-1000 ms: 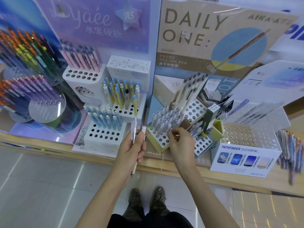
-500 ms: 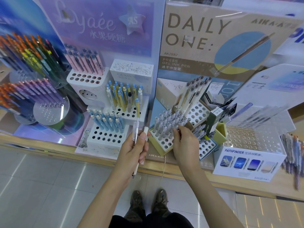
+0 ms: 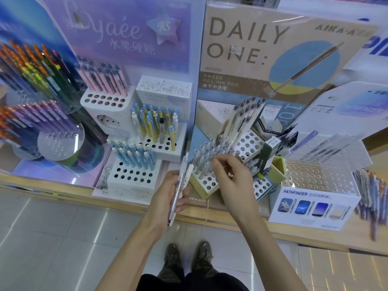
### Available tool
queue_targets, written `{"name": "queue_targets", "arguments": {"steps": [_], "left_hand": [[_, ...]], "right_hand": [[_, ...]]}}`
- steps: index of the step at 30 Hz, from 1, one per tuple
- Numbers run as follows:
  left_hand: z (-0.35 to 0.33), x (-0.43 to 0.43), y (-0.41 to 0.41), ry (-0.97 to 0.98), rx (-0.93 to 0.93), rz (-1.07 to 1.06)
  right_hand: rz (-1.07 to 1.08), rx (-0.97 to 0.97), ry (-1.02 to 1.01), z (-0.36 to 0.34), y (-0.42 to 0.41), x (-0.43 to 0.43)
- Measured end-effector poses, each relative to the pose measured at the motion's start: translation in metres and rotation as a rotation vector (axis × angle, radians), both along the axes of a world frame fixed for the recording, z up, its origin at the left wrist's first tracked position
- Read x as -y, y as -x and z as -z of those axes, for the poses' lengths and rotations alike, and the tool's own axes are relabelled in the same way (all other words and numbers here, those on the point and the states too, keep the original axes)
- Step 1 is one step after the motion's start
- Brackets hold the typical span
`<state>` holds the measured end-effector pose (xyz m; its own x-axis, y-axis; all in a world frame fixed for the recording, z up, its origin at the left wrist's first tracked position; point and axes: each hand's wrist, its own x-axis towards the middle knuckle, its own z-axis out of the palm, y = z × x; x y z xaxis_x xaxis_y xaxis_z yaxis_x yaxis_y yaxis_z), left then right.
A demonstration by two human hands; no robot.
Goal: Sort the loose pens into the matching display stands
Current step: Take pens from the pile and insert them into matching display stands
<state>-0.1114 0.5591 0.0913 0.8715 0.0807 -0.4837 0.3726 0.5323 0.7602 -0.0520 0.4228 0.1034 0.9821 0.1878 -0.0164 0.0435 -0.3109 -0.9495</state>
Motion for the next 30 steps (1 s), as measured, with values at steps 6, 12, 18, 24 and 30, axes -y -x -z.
{"name": "queue_targets", "arguments": {"steps": [6,12,18,24,30], "left_hand": [[0.007,0.004,0.002,-0.324,0.097,0.054],[0.008,0.005,0.002,-0.380,0.155,0.083],[0.017,0.006,0.004,-0.524,0.093,0.000],[0.014,0.006,0.006,-0.490,0.107,-0.039],[0.012,0.004,0.008,-0.486,0.107,-0.060]], "right_hand": [[-0.159,-0.189,-0.112,0.006,0.004,-0.010],[-0.109,-0.269,-0.227,0.003,0.007,-0.008],[0.117,-0.003,-0.030,-0.001,-0.004,0.016],[0.042,0.096,0.115,0.015,-0.003,0.025],[-0.032,0.084,0.184,0.036,0.002,0.028]]}}
